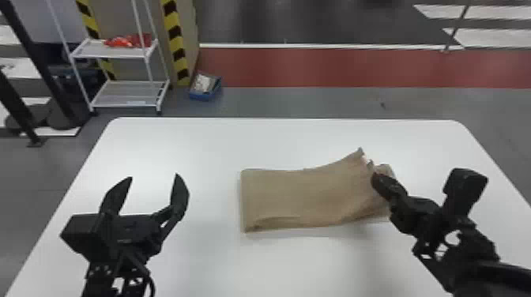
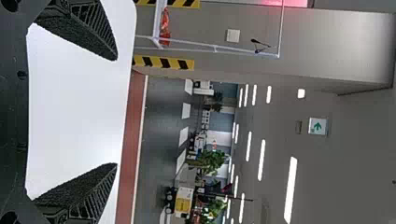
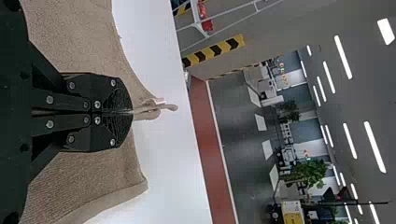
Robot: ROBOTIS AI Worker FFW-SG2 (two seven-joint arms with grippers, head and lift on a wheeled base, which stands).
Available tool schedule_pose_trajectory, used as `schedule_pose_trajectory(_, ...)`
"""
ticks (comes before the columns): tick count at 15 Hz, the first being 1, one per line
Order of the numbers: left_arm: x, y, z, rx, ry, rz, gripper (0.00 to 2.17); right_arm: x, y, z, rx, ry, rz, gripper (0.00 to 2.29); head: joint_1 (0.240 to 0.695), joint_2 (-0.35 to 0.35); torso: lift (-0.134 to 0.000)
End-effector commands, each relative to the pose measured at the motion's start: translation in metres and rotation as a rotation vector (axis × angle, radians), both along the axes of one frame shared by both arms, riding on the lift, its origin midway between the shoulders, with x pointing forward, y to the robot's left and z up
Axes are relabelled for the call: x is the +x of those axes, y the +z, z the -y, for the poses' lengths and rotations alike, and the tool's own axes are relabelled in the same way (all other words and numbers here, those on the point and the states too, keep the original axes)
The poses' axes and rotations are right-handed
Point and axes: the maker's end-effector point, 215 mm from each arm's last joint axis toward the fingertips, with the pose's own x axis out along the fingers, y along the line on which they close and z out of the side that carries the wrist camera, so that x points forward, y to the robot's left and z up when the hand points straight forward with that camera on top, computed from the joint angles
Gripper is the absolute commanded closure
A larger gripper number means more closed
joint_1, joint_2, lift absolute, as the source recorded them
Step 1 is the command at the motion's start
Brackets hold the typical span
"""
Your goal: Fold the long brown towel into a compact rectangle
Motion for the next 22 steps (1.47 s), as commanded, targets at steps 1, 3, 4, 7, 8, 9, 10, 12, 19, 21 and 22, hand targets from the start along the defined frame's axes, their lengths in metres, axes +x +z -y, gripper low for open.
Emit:
schedule_pose_trajectory(1,0.001,-0.001,0.003,-0.006,-0.003,0.002,0.07,0.001,-0.014,-0.004,-0.004,0.006,-0.021,1.48,0.695,-0.023,-0.095)
schedule_pose_trajectory(3,0.001,0.000,0.001,-0.003,-0.003,0.002,0.07,0.004,-0.009,0.000,0.000,-0.001,-0.014,1.48,0.695,-0.022,-0.095)
schedule_pose_trajectory(4,0.001,0.001,-0.001,-0.001,-0.001,0.004,0.07,0.005,0.003,0.014,0.009,-0.023,0.005,1.48,0.695,-0.022,-0.095)
schedule_pose_trajectory(7,0.000,-0.002,-0.002,-0.001,0.002,0.001,0.07,0.004,0.015,0.056,0.017,-0.087,0.002,1.48,0.695,-0.039,-0.095)
schedule_pose_trajectory(8,0.001,-0.003,-0.001,-0.005,0.000,0.001,0.07,0.007,0.011,0.057,0.010,-0.088,-0.006,1.48,0.695,-0.065,-0.095)
schedule_pose_trajectory(9,0.001,-0.002,0.002,-0.009,-0.004,0.002,0.07,0.010,-0.001,0.056,0.010,-0.085,-0.029,1.37,0.695,-0.073,-0.095)
schedule_pose_trajectory(10,0.001,-0.003,0.005,-0.009,-0.010,0.002,0.07,0.011,-0.010,0.057,0.015,-0.085,-0.045,1.31,0.695,-0.078,-0.095)
schedule_pose_trajectory(12,0.001,-0.004,0.005,-0.008,-0.012,-0.001,0.07,0.011,-0.009,0.060,0.014,-0.090,-0.044,1.54,0.695,-0.087,-0.095)
schedule_pose_trajectory(19,0.000,-0.006,0.005,-0.011,-0.011,-0.005,0.07,0.009,0.021,0.107,0.063,-0.167,-0.011,1.54,0.695,-0.092,-0.095)
schedule_pose_trajectory(21,0.001,-0.009,0.004,-0.011,-0.011,-0.009,0.07,0.014,0.015,0.117,0.055,-0.168,-0.041,1.54,0.695,-0.129,-0.095)
schedule_pose_trajectory(22,0.001,-0.009,0.007,-0.012,-0.015,-0.009,0.07,0.014,0.006,0.116,0.059,-0.170,-0.052,1.54,0.695,-0.140,-0.095)
